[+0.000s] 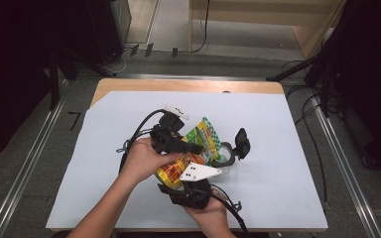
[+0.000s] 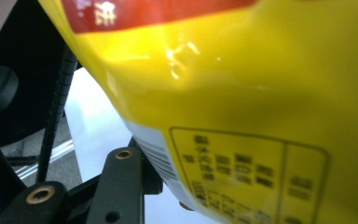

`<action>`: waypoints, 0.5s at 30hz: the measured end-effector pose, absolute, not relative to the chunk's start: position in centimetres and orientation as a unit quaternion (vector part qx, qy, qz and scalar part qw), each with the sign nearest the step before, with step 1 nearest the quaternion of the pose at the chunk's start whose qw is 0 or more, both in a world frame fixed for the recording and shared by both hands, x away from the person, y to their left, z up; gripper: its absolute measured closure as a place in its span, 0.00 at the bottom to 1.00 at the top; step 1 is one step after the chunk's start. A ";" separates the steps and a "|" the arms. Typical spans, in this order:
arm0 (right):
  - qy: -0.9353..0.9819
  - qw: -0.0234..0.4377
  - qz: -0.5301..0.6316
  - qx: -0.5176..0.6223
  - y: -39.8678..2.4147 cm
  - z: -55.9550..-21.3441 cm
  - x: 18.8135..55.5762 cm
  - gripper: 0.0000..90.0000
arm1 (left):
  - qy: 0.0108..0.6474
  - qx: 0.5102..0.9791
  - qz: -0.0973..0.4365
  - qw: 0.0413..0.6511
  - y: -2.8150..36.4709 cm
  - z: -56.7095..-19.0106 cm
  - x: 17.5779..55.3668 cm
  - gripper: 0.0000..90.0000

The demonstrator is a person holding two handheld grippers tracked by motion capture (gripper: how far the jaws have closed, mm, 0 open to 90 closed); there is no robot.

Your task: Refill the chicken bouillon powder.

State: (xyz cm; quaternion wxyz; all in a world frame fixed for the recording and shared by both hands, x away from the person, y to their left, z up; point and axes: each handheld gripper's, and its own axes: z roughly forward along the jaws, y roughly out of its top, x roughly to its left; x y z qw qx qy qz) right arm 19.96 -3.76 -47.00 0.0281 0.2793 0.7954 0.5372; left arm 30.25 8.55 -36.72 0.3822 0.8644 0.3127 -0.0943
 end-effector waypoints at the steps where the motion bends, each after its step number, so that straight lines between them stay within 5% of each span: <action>1: 0.797 0.030 0.535 0.278 -3.7 -47.0 19.9 0.66 | 0.315 0.863 -0.095 0.382 8.6 -36.7 30.2 0.87; 5: 0.807 0.044 0.525 0.267 -3.4 -46.9 19.7 0.61 | 0.323 0.862 -0.096 0.379 8.7 -36.7 30.4 0.88; 15: 0.801 0.047 0.523 0.288 -3.7 -46.8 19.9 0.71 | 0.317 0.857 -0.098 0.394 8.4 -36.7 30.3 0.81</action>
